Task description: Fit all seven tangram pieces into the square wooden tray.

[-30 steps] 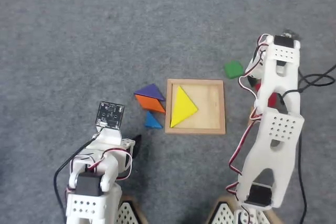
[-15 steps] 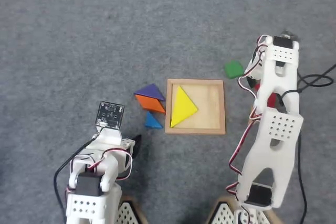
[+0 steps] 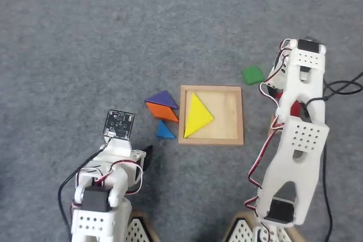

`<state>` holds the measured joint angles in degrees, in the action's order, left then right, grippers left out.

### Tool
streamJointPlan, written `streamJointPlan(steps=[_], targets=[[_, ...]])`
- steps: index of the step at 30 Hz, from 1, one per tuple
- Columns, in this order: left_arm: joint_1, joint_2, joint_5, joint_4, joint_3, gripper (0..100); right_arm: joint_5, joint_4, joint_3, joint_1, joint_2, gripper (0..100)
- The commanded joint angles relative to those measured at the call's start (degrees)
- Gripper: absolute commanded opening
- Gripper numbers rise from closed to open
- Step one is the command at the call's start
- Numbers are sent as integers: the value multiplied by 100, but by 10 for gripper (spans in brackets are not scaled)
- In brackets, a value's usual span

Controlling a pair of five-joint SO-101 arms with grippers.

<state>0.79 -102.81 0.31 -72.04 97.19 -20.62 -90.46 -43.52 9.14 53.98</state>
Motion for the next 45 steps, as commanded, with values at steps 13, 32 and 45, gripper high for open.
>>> streamJointPlan(steps=[13,32,45], targets=[[9,-123,53,-18,-75,225,633,-479,-141,224,-136,241],[9,-123,53,-18,-75,225,-615,-1007,-1275,-180,-101,395],[9,-123,53,-18,-75,225,-809,-312,-1310,-75,479,394]])
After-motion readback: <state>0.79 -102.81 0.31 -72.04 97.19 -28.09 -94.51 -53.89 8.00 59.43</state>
